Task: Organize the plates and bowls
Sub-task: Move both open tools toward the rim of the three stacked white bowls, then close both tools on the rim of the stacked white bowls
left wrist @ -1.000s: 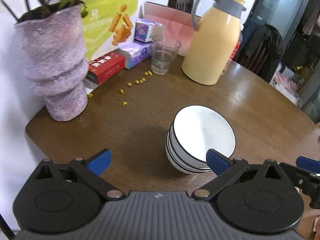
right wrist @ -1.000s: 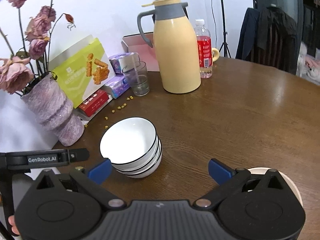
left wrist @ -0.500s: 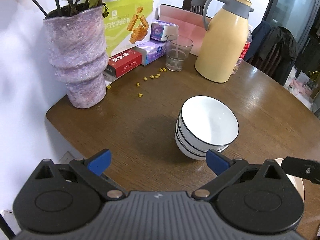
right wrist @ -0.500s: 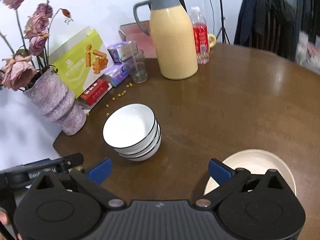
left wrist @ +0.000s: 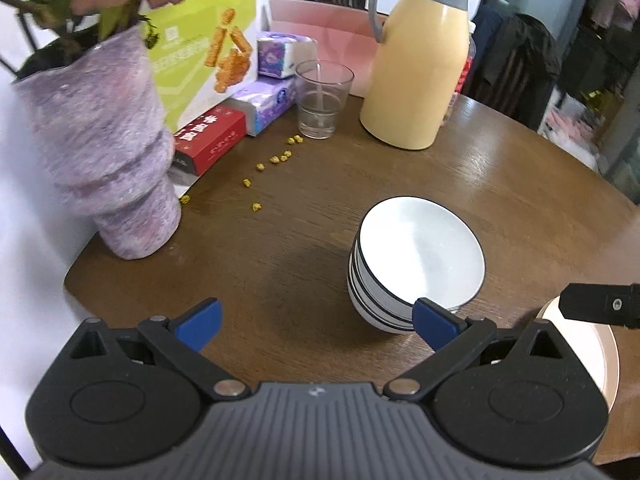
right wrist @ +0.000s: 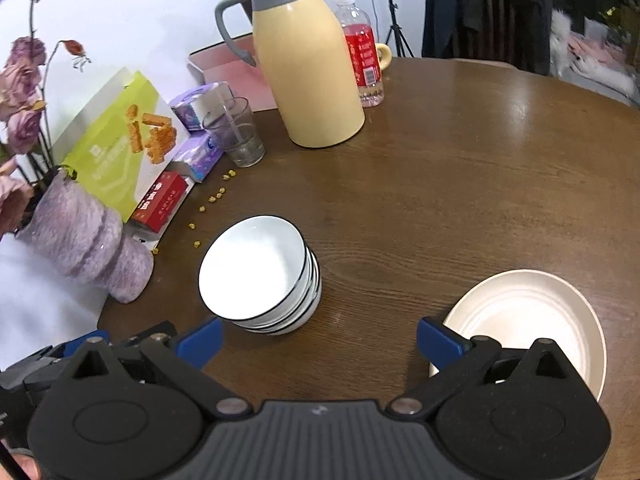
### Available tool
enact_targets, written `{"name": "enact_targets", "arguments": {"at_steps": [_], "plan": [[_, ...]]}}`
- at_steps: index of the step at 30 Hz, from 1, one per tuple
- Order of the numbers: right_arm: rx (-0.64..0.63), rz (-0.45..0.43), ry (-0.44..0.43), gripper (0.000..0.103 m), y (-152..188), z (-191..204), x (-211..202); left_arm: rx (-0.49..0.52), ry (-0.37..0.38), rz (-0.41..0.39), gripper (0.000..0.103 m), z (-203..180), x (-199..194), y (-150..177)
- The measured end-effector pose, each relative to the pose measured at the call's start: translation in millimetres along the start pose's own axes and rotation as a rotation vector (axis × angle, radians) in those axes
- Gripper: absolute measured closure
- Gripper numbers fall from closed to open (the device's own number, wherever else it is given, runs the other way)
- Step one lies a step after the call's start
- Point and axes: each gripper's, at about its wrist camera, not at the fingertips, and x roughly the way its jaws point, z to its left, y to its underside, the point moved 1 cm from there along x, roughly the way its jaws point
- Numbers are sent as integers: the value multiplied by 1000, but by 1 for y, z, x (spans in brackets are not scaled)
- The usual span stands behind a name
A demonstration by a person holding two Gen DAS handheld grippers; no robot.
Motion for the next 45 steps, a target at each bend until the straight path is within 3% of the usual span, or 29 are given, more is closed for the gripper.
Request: {"name": "enact_targets", "arguments": {"at_steps": [19, 39, 45], "plan": [[165, 64, 73, 0, -15, 8, 64, 77, 99, 126, 0, 13, 72, -49], [238, 96, 16, 9, -20, -3, 102, 80, 96, 201, 0, 5, 115, -58], [251, 120, -23, 18, -21, -1, 120, 79, 99, 232, 0, 3, 131, -62]]}}
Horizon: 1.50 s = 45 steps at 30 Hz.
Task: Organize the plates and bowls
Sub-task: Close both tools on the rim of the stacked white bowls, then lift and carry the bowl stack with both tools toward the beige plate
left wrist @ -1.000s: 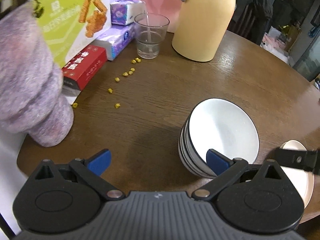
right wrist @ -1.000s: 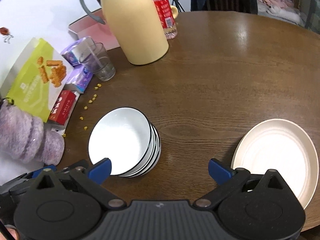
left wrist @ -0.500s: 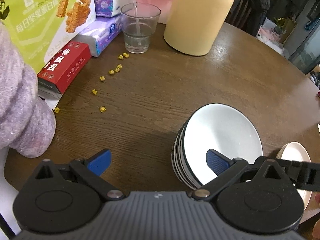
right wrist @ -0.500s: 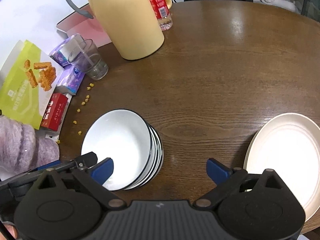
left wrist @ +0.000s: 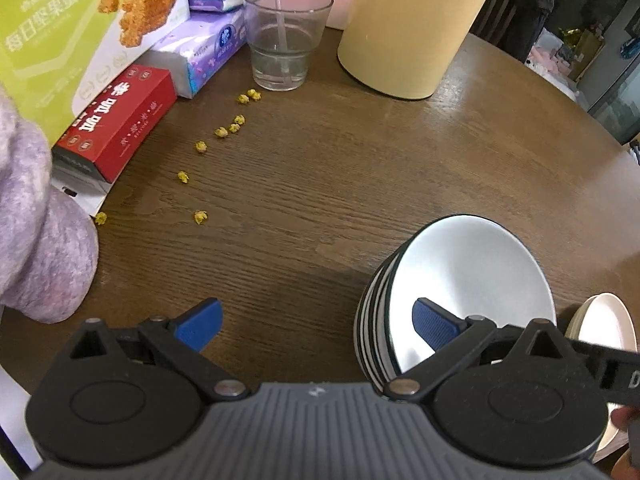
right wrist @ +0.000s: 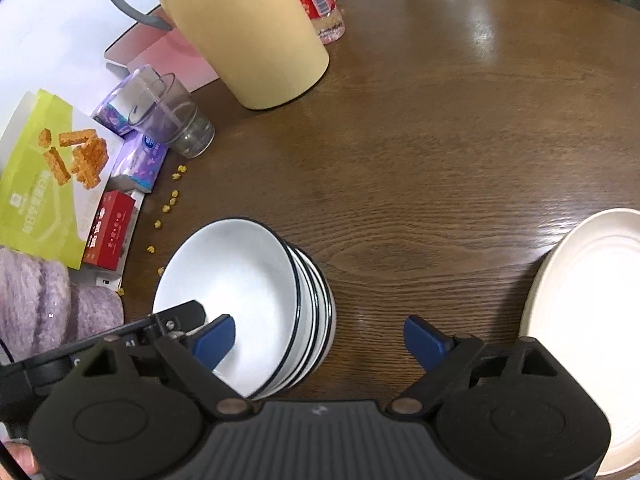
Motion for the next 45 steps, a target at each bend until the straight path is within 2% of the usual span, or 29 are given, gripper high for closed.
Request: {"name": "enact_targets", "arguments": {"at_steps": [2, 5, 16, 24, 32, 40, 45], "plan": [[3, 10, -15, 24, 0, 1, 6, -6, 9, 17, 1, 1, 6, -2], [6, 23, -24, 26, 2, 1, 13, -5, 20, 44, 7, 1, 13, -5], [64, 41, -93, 40, 2, -7, 28, 24, 98, 76, 24, -5, 25, -12], [105, 50, -120, 50, 4, -12, 32, 16, 152, 93, 31, -5, 30, -13], [138, 53, -151, 50, 6, -13, 36, -5, 201, 107, 40, -1, 33, -14], [155, 40, -154, 51, 9, -15, 35, 15, 246, 115, 59, -7, 33, -15], [165, 31, -161, 52, 10, -17, 33, 28, 254, 116, 60, -10, 31, -14]]}}
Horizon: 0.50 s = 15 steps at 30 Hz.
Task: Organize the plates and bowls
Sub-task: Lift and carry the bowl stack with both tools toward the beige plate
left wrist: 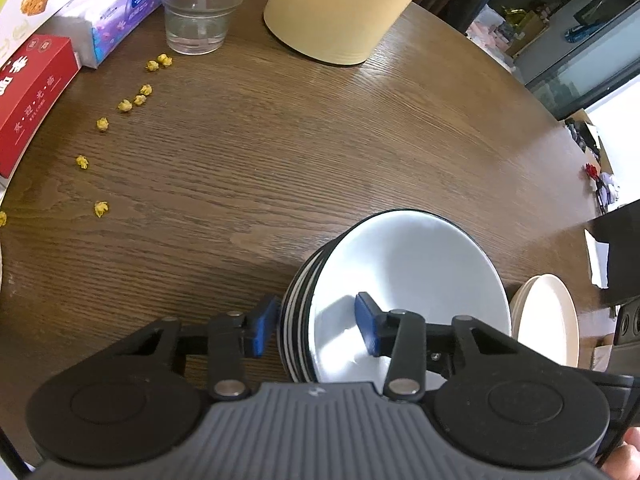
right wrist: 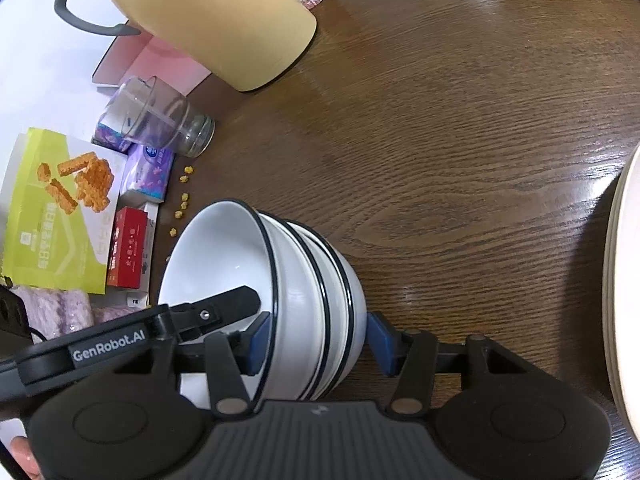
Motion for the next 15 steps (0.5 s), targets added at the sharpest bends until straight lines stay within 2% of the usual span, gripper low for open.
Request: {"name": "enact_targets", "arguments": {"at_steps": [15], "plan": [[-18, -20, 0, 53, 2, 1, -1, 12, -6, -4, 61, -2, 0, 1]]}}
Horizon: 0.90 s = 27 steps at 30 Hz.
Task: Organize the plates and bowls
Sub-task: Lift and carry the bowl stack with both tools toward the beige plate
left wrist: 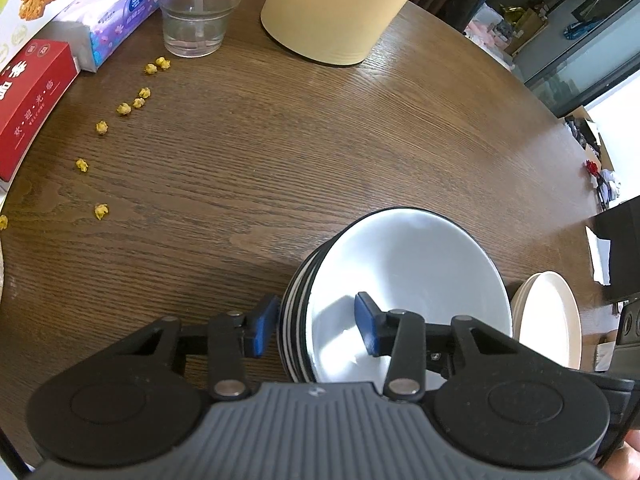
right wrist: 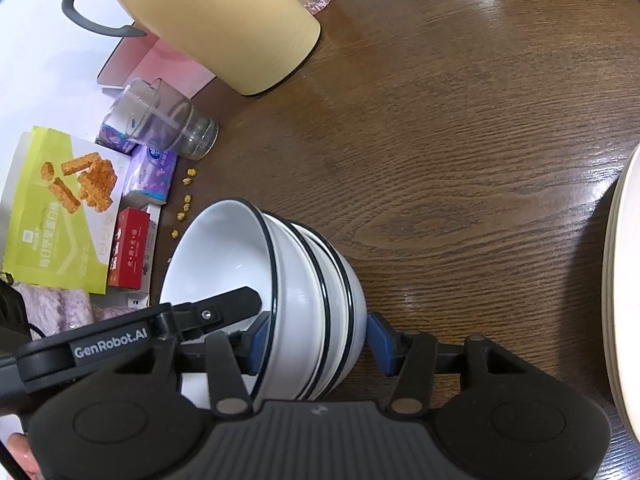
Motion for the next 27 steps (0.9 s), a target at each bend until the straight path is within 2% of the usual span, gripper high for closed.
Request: {"name": "enact_targets", "arguments": {"at_steps": [27], "plan": [[-25, -16, -7, 54, 1, 2, -4, 42, -7, -18, 62, -4, -4, 1]]}}
